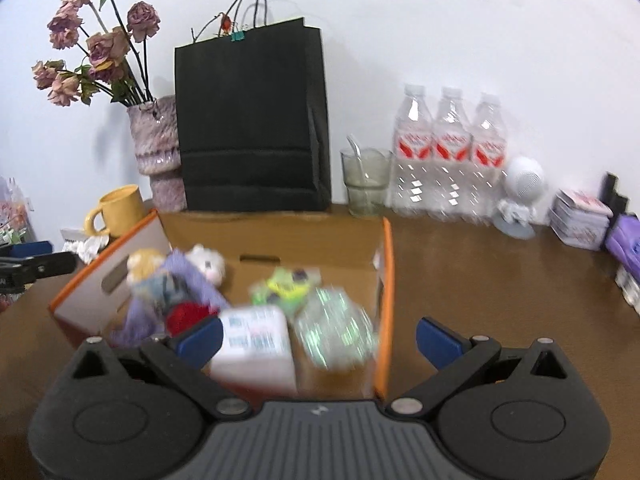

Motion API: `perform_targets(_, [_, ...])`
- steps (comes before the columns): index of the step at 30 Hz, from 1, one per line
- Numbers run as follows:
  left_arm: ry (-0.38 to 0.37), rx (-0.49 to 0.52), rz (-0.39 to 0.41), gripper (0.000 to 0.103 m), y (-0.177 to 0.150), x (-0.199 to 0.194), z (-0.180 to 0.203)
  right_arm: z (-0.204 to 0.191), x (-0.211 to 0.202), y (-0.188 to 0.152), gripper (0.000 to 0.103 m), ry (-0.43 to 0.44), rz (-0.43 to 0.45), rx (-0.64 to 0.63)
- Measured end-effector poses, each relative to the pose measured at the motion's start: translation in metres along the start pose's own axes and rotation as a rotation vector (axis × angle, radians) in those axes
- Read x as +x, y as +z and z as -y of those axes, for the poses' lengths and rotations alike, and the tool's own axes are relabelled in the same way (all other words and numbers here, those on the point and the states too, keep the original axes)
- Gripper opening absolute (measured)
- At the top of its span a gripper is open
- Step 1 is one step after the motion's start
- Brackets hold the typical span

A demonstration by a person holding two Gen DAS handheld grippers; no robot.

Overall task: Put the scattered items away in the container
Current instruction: 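Grasp a small dark packet with the left gripper while the right grasps a clear candy packet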

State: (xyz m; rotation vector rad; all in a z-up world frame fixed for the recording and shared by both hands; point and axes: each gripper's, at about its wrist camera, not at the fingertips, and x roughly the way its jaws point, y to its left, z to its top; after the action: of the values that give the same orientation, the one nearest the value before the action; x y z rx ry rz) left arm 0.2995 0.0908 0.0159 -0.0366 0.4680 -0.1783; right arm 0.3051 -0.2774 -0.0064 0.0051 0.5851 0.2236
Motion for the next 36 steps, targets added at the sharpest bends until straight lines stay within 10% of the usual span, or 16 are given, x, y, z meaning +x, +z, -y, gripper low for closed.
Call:
perform_targets(16, [-0.096,0.110,-0.206,0.103,-0.074,-0.015,0.029,-0.025,0.019,-0.075,0.092,-0.013,-0.145,-0.068])
perform_targets(21, [-0.075,0.166,-0.232,0.065,-0.084,-0.010,0.042,-0.033,0.027,-0.076,0.069,-0.007,-0.138,-0.081])
perform_targets(24, [-0.105,0.172,-0.226,0.012,-0.083,-0.015,0.046,-0.034,0.026,-0.077,0.038,0.026,-0.128,-0.077])
perform_targets(26, [-0.107,0.176,-0.221,0.006,-0.085,-0.017,0.049,-0.035,0.021,-0.078,0.015,0.038,-0.119,-0.075])
perform_targets(36, [-0.121,0.127,-0.189,0.004,-0.083,-0.020,0.044,-0.034,0.014,-0.080,0.014,0.071,-0.112,-0.016])
